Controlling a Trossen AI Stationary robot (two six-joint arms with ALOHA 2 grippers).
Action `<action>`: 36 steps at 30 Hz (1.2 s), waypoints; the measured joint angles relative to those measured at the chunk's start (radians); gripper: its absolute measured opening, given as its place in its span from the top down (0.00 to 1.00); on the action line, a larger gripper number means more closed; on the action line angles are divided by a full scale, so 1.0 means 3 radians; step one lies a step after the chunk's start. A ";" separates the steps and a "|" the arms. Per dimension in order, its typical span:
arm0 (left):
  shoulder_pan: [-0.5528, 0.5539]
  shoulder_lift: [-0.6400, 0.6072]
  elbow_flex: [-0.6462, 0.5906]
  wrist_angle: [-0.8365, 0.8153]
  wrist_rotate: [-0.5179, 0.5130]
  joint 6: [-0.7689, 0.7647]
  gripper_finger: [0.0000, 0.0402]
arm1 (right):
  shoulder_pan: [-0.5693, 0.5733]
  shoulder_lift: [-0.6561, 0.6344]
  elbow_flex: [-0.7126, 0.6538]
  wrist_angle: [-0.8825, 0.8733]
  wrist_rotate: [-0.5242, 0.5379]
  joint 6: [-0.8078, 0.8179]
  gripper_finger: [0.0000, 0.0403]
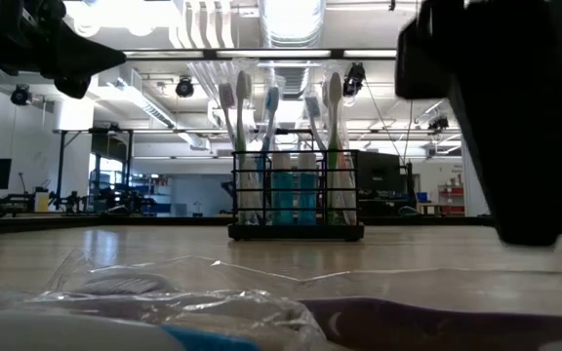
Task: Pick & Place toothbrushing station
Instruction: Put the purple toothbrush into the wire organizer
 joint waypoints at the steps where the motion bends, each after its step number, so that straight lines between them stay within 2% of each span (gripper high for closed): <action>1: 0.0000 0.0000 -0.0002 0.0000 0.0000 0.0000 0.97 | 0.0001 0.0029 -0.0001 0.0001 0.0000 -0.0007 0.48; 10: 0.0000 0.0000 -0.0017 -0.0003 -0.0001 0.0003 0.97 | 0.0002 0.0081 -0.0238 0.0020 0.0007 -0.0055 0.51; 16: 0.0000 0.0000 -0.0017 -0.0002 -0.0001 0.0003 0.97 | -0.0008 0.0053 -0.0429 0.0147 -0.0128 -0.0123 0.62; 20: 0.0000 0.0000 -0.0017 -0.0004 -0.0001 0.0004 0.97 | -0.0006 0.0048 -0.0444 0.0134 -0.0089 -0.0230 0.75; 25: -0.0001 0.0000 -0.0017 -0.0004 -0.0001 0.0004 0.97 | -0.0001 -0.0032 -0.0458 0.0113 0.0123 -0.0286 0.94; 31: 0.0000 0.0000 -0.0017 -0.0004 -0.0003 0.0005 0.97 | -0.0016 -0.0245 -0.0489 0.0025 0.0499 -0.0319 0.95; 36: -0.0001 0.0000 -0.0017 -0.0005 -0.0001 0.0028 0.97 | 0.0004 -0.0545 -0.0520 0.0039 0.1053 -0.0477 0.95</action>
